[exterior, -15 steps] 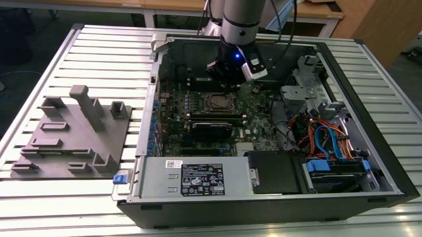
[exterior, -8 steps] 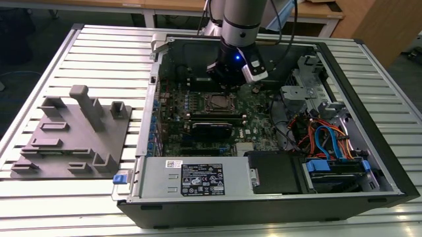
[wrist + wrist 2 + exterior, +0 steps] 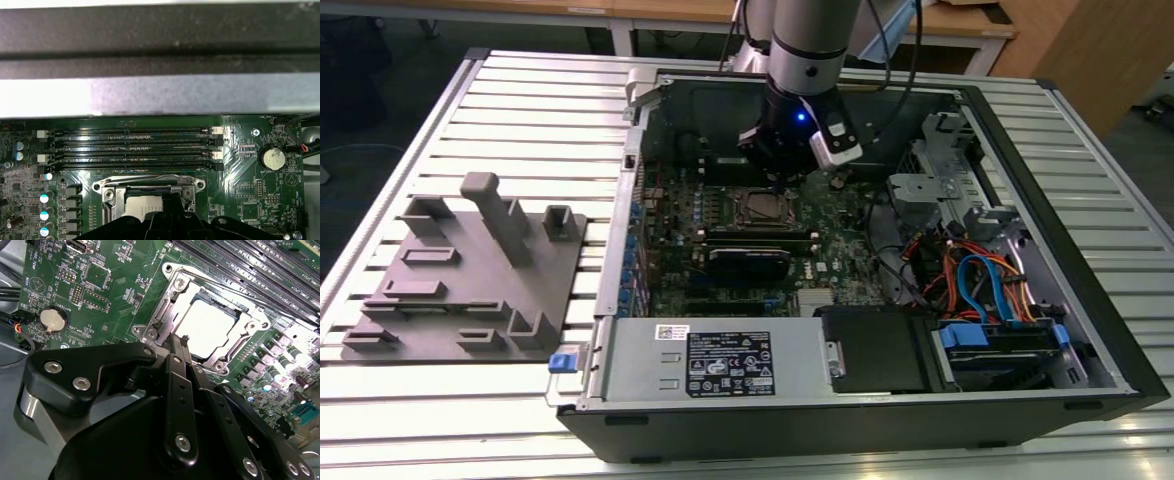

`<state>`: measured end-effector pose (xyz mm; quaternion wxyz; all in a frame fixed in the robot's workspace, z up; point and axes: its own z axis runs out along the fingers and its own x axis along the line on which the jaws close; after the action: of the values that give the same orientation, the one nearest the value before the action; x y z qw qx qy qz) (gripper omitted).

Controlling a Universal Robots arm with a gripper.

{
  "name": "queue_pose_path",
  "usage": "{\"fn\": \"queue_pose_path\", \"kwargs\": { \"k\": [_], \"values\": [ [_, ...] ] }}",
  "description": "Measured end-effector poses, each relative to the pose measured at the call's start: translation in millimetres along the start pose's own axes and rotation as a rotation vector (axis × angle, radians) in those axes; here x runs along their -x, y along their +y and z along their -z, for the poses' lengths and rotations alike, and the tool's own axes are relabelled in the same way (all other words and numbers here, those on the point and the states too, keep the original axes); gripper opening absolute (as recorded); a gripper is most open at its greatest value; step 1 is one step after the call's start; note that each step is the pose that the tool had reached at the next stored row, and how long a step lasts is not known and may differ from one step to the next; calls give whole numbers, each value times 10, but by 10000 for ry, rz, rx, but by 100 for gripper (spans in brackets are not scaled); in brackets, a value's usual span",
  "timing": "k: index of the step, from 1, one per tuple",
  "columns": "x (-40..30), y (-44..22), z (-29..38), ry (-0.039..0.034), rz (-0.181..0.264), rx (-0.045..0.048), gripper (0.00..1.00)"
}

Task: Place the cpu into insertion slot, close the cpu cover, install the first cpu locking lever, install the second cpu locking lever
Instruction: 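Install the second cpu locking lever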

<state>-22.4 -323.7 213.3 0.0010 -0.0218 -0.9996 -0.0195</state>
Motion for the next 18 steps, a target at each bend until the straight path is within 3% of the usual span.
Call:
{"fn": "queue_pose_path", "kwargs": {
  "k": [6,12,18],
  "values": [
    [1,-1,5,1,0,-2,10],
    [3,2,51,-1,-1,3,10],
    [4,-39,53,0,0,0,10]
  ]
}}
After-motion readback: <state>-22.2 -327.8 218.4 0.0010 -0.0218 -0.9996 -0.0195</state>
